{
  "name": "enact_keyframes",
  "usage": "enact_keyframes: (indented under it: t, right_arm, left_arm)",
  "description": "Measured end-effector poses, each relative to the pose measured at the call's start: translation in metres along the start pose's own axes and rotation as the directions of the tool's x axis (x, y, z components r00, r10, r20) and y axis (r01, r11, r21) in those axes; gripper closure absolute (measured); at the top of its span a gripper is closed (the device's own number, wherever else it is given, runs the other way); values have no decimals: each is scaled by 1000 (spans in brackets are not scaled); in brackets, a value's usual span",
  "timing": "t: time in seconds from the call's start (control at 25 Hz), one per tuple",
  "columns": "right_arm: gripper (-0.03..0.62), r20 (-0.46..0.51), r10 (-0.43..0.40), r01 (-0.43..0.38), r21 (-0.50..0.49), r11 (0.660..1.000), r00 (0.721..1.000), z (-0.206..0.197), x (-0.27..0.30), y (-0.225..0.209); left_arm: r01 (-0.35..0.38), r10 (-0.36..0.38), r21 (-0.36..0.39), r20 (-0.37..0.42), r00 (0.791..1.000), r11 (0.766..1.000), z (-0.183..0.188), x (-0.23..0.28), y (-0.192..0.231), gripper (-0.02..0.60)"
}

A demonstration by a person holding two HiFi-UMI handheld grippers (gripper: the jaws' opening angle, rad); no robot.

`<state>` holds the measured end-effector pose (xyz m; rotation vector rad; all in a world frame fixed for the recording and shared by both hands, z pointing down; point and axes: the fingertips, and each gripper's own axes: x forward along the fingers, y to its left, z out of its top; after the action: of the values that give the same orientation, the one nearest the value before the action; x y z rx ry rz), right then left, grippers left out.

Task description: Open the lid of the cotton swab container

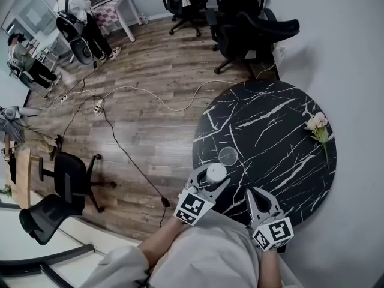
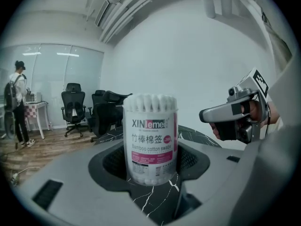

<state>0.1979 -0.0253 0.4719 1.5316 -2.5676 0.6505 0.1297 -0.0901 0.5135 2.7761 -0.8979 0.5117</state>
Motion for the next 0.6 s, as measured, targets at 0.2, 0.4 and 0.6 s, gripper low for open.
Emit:
enact_keyframes:
  t: [0.2, 0.4, 0.6]
  right_arm:
    - [560, -6, -4, 4, 11, 1000, 1000, -3, 0, -3]
    - [560, -7, -4, 4, 5, 1000, 1000, -6, 1, -2]
    - [560, -7, -6, 6, 4, 1000, 1000, -7, 2, 0]
  left_arm:
    - [4, -4, -10, -4, 1000, 1000, -2, -1, 0, 322]
    - [15, -15, 2, -13, 1000, 1000, -4, -2, -3, 322]
    - [26, -26, -8, -15, 1000, 1000, -6, -2, -5, 322]
